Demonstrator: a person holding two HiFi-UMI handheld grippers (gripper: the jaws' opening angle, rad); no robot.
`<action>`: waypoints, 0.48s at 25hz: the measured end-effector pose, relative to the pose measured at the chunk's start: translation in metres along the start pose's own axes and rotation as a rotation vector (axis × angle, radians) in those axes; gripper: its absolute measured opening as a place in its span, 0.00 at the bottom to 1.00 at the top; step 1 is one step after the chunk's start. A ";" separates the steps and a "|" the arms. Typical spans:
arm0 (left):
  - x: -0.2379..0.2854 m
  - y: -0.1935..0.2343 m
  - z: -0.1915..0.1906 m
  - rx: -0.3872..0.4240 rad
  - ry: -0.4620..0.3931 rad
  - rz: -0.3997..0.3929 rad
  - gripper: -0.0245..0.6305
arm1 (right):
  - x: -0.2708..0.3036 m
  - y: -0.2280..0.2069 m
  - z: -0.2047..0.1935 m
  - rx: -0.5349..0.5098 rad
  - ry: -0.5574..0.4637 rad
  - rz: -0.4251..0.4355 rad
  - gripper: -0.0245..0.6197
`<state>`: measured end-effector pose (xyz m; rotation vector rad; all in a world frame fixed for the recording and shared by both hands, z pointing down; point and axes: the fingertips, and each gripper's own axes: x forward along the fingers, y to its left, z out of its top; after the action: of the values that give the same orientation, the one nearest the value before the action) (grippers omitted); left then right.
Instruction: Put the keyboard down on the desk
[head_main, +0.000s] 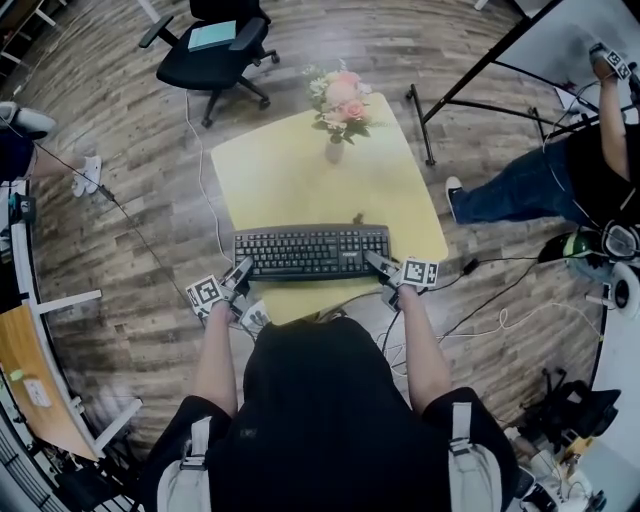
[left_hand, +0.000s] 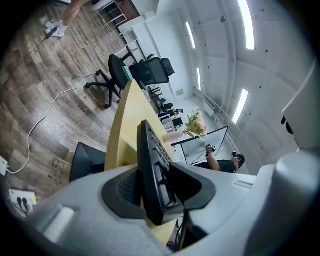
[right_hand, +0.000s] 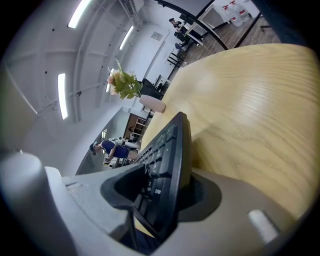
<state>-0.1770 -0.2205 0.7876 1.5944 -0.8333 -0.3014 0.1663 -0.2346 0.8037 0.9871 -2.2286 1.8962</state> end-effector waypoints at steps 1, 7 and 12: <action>-0.003 0.007 0.001 0.033 0.006 0.028 0.24 | 0.002 -0.001 -0.001 -0.001 0.000 -0.006 0.35; -0.003 0.015 0.001 0.071 0.038 0.055 0.26 | 0.003 -0.003 -0.004 -0.018 0.003 -0.040 0.37; -0.001 0.019 0.000 0.092 0.060 0.071 0.27 | 0.003 -0.006 -0.005 -0.053 0.017 -0.085 0.40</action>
<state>-0.1843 -0.2200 0.8053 1.6473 -0.8663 -0.1657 0.1648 -0.2317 0.8114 1.0364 -2.1784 1.7946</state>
